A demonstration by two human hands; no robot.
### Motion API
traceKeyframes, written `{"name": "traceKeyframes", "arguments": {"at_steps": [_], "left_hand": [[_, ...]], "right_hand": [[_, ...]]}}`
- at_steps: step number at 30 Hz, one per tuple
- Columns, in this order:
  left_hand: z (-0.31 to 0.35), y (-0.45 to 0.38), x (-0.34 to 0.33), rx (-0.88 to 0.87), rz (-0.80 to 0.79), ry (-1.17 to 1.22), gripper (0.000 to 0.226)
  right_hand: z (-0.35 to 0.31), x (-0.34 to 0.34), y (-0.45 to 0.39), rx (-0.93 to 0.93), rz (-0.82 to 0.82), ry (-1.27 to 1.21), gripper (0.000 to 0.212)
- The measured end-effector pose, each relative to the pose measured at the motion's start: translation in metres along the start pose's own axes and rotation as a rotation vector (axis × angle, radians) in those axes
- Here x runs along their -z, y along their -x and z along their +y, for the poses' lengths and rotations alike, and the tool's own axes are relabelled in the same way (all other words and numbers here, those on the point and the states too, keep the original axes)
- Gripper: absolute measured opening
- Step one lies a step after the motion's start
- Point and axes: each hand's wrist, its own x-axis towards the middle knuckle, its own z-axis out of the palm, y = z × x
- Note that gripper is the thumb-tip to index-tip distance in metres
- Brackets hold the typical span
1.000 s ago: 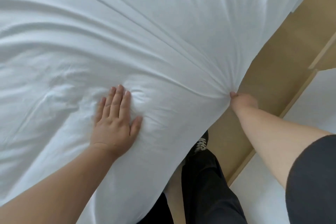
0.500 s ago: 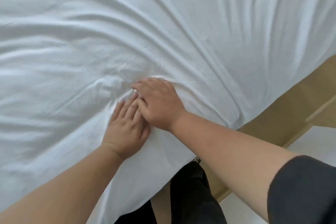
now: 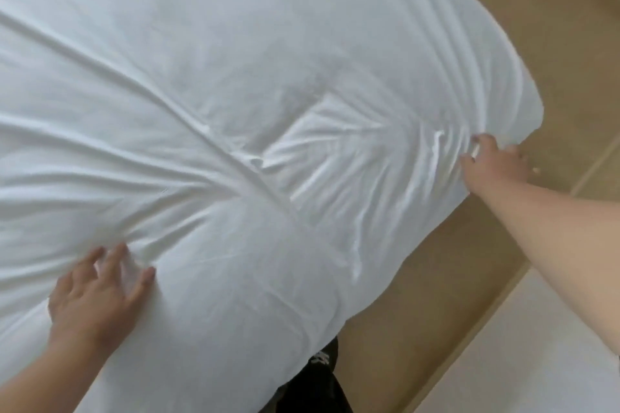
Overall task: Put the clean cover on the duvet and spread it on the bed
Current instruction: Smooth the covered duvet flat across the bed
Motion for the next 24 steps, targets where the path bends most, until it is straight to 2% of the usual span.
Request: {"name": "traceKeyframes", "arguments": {"at_steps": [1, 3, 5, 7, 9, 11, 13, 15, 17, 18, 21, 24], "left_hand": [[0.017, -0.002, 0.004, -0.015, -0.003, 0.019, 0.092], [0.051, -0.009, 0.013, -0.064, 0.023, 0.049, 0.081], [0.082, -0.021, 0.021, -0.110, 0.064, 0.076, 0.073], [0.107, -0.042, 0.027, -0.121, 0.090, 0.107, 0.079], [0.127, -0.065, 0.033, -0.116, 0.112, 0.133, 0.090], [0.148, -0.087, 0.033, -0.137, 0.137, 0.141, 0.097], [0.171, -0.103, 0.035, -0.163, 0.136, 0.134, 0.098], [0.197, -0.129, 0.038, -0.171, 0.141, 0.131, 0.096], [0.221, -0.150, 0.040, -0.187, 0.142, 0.118, 0.096], [0.231, -0.153, 0.043, -0.181, 0.100, 0.113, 0.097], [0.249, -0.165, 0.043, -0.148, 0.121, 0.142, 0.097], [0.249, -0.167, 0.038, -0.142, 0.122, 0.141, 0.095]], "right_hand": [[0.004, 0.005, 0.001, -0.051, -0.010, -0.020, 0.055], [-0.011, 0.009, 0.016, 0.045, 0.046, -0.080, 0.056], [-0.046, 0.009, 0.041, 0.254, 0.109, -0.128, 0.055], [-0.095, 0.003, 0.073, 0.537, 0.109, -0.132, 0.054], [-0.146, -0.010, 0.106, 0.870, 0.034, -0.077, 0.057], [-0.186, -0.033, 0.128, 1.123, -0.080, 0.034, 0.059], [-0.205, -0.047, 0.126, 1.267, -0.112, 0.109, 0.059], [-0.204, -0.041, 0.082, 1.343, 0.020, 0.124, 0.058], [-0.176, -0.023, 0.015, 1.264, 0.183, 0.097, 0.058], [-0.152, -0.009, -0.025, 1.160, 0.196, 0.087, 0.060], [-0.063, 0.047, -0.132, 0.570, 0.104, 0.083, 0.070], [-0.016, 0.082, -0.157, -0.025, 0.076, -0.048, 0.076]]}}
